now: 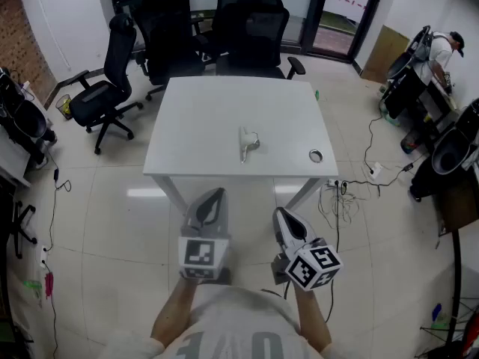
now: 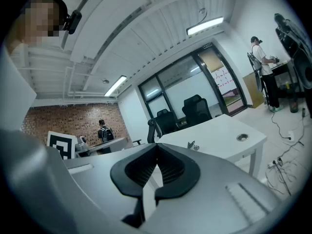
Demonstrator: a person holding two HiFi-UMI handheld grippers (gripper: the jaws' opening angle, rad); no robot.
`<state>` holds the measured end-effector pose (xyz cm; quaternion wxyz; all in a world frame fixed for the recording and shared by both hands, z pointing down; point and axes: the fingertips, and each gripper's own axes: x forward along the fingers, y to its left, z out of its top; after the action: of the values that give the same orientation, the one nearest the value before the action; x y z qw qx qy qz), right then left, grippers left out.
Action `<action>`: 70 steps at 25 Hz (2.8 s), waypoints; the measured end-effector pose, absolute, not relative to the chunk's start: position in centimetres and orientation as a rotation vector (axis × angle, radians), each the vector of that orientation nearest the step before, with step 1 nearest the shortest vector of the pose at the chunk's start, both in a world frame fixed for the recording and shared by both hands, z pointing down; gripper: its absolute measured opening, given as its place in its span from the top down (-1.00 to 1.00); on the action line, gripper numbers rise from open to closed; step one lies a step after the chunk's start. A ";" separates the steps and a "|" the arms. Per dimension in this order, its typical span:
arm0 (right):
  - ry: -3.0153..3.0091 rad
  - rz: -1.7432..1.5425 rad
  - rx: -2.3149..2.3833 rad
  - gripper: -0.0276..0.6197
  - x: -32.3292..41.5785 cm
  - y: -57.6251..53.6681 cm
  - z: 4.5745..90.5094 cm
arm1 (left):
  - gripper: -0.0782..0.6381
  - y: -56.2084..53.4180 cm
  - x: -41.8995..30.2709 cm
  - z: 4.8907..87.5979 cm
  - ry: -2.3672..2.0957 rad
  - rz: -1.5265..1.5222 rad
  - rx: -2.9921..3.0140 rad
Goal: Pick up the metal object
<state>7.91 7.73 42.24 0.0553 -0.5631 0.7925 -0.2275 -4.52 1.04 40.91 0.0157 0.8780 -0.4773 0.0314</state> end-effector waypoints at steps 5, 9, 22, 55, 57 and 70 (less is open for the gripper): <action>2.435 -0.740 -1.684 0.88 6.4 1.0 43.8 | 0.78 -6.4 -4.6 40.0 -1.471 0.055 2.723; 2.418 -0.799 -1.680 0.88 7.1 -1.8 44.7 | 0.78 -8.8 -4.5 40.9 -1.487 0.081 2.701; 2.397 -0.930 -1.692 0.88 9.7 -14.3 48.7 | 0.78 -13.3 -3.7 41.7 -1.543 0.128 2.614; 2.531 -0.966 -1.947 0.61 10.2 -26.6 56.1 | 0.78 -20.4 -2.1 40.2 -1.624 -0.087 2.667; 2.466 -0.859 -1.855 0.61 10.6 -25.7 51.1 | 0.78 -20.4 -2.5 39.9 -1.640 -0.104 2.651; 2.373 -0.557 -1.769 0.62 11.9 -16.1 41.7 | 0.78 -19.3 -2.0 38.6 -1.502 -0.222 2.647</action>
<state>11.94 -16.13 41.74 0.0649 -0.5863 0.7861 -0.1846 -1.96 -19.32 38.64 0.0448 0.8665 -0.4918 -0.0726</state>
